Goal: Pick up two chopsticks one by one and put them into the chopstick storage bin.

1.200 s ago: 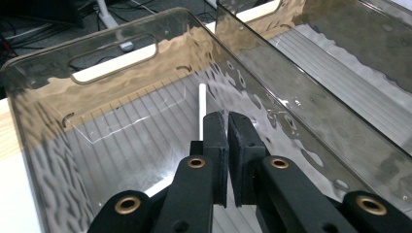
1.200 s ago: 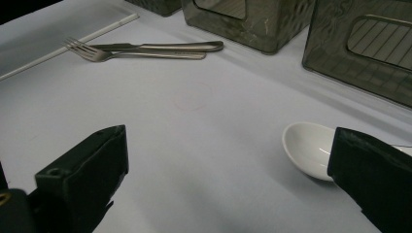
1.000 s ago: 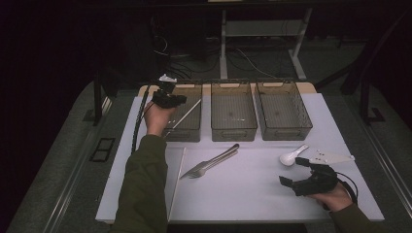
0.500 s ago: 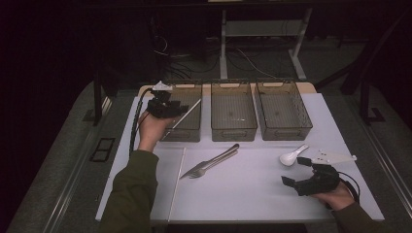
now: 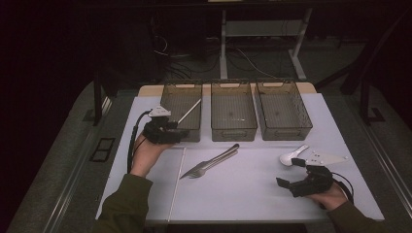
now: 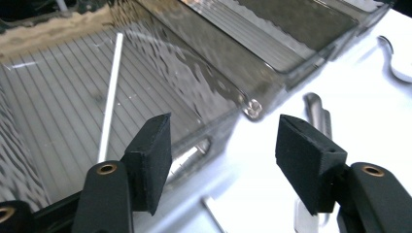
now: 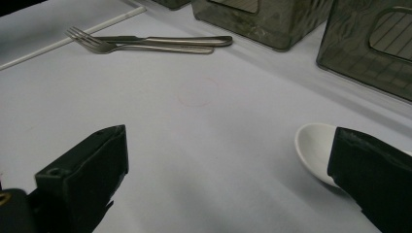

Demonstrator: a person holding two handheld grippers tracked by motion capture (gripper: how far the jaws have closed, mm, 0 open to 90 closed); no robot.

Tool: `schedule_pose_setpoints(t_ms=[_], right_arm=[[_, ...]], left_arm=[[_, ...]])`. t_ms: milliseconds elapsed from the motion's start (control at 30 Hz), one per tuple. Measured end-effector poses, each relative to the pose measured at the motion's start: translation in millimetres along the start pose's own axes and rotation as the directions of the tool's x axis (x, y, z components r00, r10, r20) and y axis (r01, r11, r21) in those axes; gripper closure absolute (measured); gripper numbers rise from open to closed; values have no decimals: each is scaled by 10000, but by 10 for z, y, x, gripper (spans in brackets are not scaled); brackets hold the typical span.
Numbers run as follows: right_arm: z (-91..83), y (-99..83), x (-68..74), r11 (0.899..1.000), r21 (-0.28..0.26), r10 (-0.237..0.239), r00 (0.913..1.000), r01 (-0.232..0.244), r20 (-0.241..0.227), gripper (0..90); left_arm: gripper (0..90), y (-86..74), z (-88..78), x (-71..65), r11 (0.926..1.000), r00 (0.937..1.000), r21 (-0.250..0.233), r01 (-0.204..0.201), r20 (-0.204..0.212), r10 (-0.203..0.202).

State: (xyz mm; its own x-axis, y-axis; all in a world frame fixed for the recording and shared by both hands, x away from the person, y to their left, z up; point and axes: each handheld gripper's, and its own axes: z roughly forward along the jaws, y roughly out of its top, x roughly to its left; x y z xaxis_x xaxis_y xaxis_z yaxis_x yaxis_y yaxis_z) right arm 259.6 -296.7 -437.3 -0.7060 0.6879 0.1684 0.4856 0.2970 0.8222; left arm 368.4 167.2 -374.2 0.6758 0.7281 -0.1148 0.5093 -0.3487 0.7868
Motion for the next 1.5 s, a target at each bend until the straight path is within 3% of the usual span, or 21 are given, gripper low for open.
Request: schedule_pose_setpoints(t_ms=[233,600,800,1000,1200,1500], right_arm=[[-31,3,-4,9999,-120,3,9999,-2,142,11],[-42,3,5,9999,-98,-26,9998,28,184,11],[-51,4,14,9999,-103,-83,9997,85,218,11],[-52,4,17,9999,-93,-91,9997,93,212,11],[-52,5,15,9999,-88,-90,9997,92,214,11],[-52,4,15,9999,-86,-100,9997,101,202,11]], left_arm=[[373,-264,-76,-137,9999,10000,110,16,-25,-16],[505,-629,-60,-227,9974,9996,677,235,-197,-222],[611,-671,6,-248,9943,9995,1033,251,-238,-227],[643,-716,72,-246,9860,9990,1616,419,-231,-386],[660,-734,149,-279,9804,9993,1959,216,-335,-153],[734,-727,168,-300,9695,9966,2400,-500,-515,642]])
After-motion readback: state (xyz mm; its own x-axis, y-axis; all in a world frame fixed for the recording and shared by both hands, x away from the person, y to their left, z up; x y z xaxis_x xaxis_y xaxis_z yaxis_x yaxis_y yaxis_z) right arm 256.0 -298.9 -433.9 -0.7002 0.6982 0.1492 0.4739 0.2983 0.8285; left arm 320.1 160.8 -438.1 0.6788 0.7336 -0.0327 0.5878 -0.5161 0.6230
